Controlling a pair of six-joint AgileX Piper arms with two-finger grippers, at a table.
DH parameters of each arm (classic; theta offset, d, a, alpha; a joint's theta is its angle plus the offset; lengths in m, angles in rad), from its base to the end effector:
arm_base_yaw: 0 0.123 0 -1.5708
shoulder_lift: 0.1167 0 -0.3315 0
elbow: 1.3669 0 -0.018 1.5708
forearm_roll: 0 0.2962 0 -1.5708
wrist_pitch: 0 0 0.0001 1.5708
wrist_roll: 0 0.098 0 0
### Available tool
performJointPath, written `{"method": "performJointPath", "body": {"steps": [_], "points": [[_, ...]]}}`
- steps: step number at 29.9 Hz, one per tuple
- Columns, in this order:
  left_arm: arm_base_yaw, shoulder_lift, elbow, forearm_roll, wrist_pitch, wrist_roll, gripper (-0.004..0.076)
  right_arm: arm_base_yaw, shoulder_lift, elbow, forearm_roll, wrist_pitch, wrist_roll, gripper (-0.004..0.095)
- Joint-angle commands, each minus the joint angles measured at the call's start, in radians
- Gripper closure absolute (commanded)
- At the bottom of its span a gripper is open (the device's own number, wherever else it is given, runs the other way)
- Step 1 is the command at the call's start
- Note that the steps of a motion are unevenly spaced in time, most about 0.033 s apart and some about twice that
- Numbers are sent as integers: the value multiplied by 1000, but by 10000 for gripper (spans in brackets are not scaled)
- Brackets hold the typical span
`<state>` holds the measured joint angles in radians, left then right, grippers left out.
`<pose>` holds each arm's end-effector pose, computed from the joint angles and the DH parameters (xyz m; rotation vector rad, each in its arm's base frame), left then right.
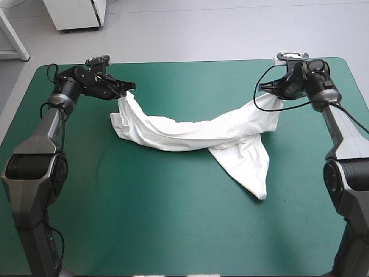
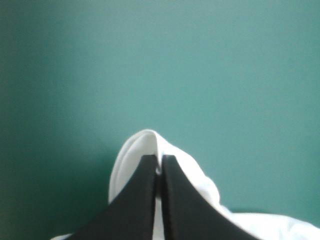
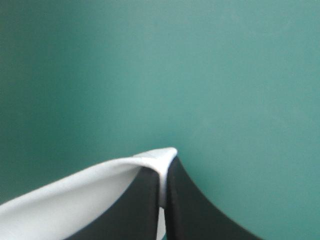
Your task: Fold the cloth
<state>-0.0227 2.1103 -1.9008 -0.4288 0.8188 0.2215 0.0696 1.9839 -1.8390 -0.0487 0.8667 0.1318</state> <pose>0.5560 -0.0424 0.2946 0.0624 2.4523 -0.4252 0.5222 0.0328 0.3317 0.0537 2.4933 0.0248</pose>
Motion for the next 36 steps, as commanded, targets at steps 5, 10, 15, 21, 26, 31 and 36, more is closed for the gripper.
{"method": "performJointPath", "body": {"steps": [5, 10, 15, 21, 26, 31, 36], "points": [[-5, 39, -66, -27, -95, -6, 746, -40, 93, -186, 26, 12, -86, 924], [-5, 74, -86, 8, -143, -6, 746, -47, 179, -261, 26, 81, -84, 925], [-5, 74, -89, 50, -200, 12, 738, -47, 200, -276, 26, 83, -44, 924], [-5, 68, -124, -19, -159, 118, 529, -47, 200, -329, 30, 114, -94, 814], [-5, 68, -192, -25, -95, 119, 282, -47, 200, -410, 30, 167, -94, 581], [-5, 68, -279, 15, 19, 119, 251, -47, 200, -487, 30, 237, -87, 497], [-5, 66, -324, 65, 84, 118, 274, -47, 198, -528, 30, 285, -87, 497]]}}
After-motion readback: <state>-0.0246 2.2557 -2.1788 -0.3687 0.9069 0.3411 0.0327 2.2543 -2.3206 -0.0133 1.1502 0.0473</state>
